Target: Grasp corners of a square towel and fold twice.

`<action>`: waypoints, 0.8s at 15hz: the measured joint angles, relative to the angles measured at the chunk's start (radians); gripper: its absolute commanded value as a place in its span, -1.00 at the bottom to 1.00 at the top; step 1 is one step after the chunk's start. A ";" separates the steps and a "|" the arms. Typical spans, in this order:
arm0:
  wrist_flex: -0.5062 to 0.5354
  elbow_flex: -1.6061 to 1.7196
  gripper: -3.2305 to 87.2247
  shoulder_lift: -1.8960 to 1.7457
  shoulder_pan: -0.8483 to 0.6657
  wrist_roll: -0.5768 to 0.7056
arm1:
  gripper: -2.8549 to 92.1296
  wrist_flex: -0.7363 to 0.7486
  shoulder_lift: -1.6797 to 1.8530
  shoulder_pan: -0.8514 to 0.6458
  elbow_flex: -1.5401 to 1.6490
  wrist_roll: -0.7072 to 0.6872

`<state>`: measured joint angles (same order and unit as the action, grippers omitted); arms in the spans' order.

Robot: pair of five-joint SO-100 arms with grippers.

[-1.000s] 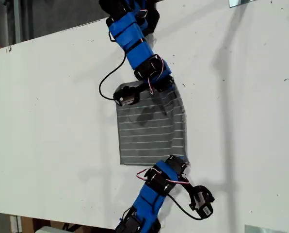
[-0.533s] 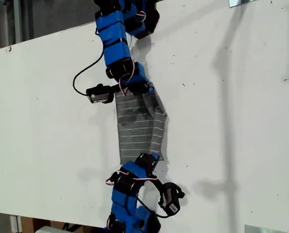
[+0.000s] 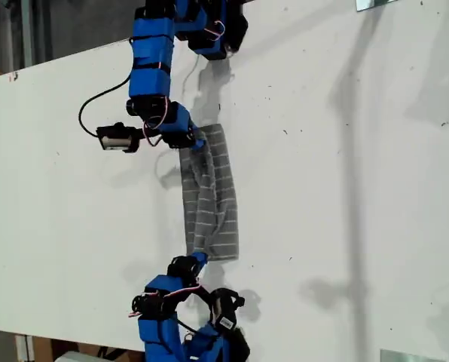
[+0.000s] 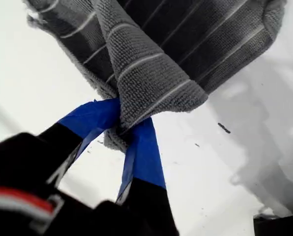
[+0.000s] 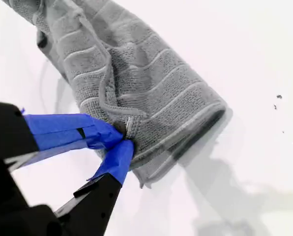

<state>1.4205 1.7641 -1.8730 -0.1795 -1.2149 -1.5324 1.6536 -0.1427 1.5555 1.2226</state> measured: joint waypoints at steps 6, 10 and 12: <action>-0.155 0.199 -0.93 0.008 -0.213 0.084 | -0.94 0.077 -0.152 -0.225 0.054 -0.133; -0.153 0.199 -0.93 0.020 -0.206 0.092 | -0.94 0.035 -0.161 -0.213 0.048 -0.144; -0.153 0.199 -0.93 0.020 -0.149 0.067 | -0.94 0.000 -0.164 -0.155 0.048 -0.141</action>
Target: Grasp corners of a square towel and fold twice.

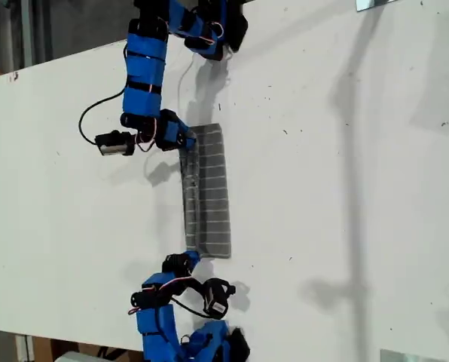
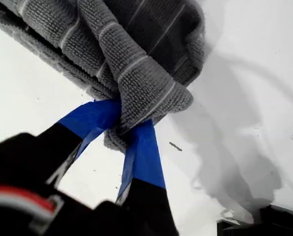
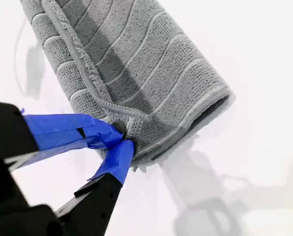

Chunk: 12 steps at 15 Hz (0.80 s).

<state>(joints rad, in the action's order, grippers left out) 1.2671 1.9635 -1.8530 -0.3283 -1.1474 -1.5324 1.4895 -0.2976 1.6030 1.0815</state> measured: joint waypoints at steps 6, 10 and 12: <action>-0.035 0.063 -0.93 -0.002 0.114 -0.072 | -0.94 -0.020 -0.048 0.169 0.000 0.055; -0.038 0.069 -0.46 -0.002 0.133 -0.069 | -0.39 -0.026 -0.048 0.176 0.000 0.060; -0.026 0.069 -0.46 -0.008 0.146 -0.069 | -0.32 -0.052 -0.048 0.178 0.000 0.060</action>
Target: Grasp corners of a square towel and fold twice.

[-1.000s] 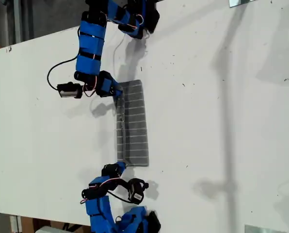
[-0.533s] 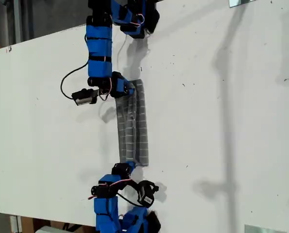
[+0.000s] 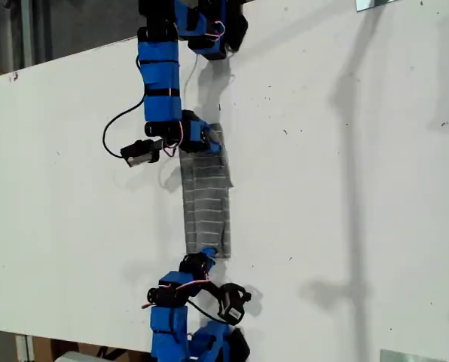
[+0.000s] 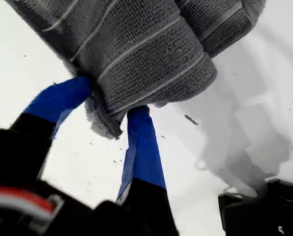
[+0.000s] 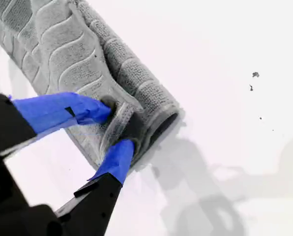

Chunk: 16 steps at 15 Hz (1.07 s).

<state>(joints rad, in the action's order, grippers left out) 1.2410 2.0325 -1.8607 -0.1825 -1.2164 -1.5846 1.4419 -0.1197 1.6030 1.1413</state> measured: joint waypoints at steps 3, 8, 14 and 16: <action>0.060 -0.028 -0.39 -0.048 0.020 -0.028 | -0.29 -0.051 0.043 0.003 0.002 0.000; 0.129 -0.028 -0.32 -0.091 0.011 -0.025 | -0.18 -0.086 0.176 -0.089 0.084 -0.018; -0.002 0.118 -0.33 -0.091 -0.018 -0.015 | -0.22 0.227 0.147 -0.279 0.413 -0.170; -0.031 0.193 -0.33 -0.120 -0.018 -0.061 | -0.22 0.290 0.078 -0.291 0.414 -0.218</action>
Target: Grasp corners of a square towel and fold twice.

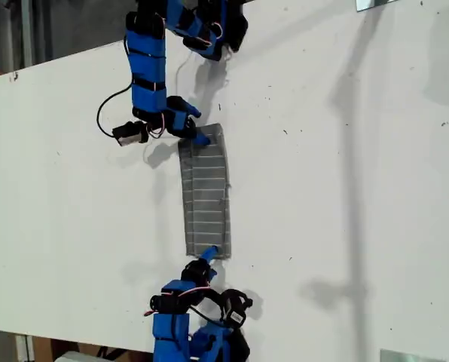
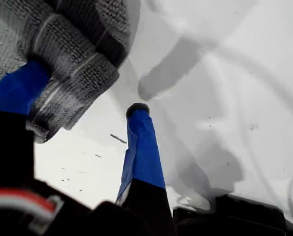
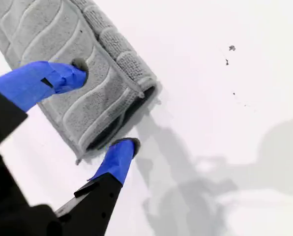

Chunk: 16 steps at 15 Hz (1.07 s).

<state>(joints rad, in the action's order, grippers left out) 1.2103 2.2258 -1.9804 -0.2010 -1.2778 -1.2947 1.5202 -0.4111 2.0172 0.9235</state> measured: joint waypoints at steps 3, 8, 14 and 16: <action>-0.080 0.310 -0.33 -0.296 0.000 -0.089 | -0.22 0.041 -0.058 0.012 -0.002 -0.023; 0.034 0.655 -0.34 -0.951 0.000 -0.202 | -0.69 0.038 -0.126 0.077 -0.123 -0.032; 0.156 0.746 -0.35 -1.308 0.035 -0.235 | -0.94 0.014 -0.272 0.112 -0.233 0.034; 0.138 0.778 -0.35 -1.305 0.037 -0.229 | -0.94 -0.021 -0.158 0.078 -0.089 0.133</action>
<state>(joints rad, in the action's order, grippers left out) 1.3484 3.0035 -3.2858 -0.1641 -1.5064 -1.3162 1.3622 -0.3329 1.9282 1.0569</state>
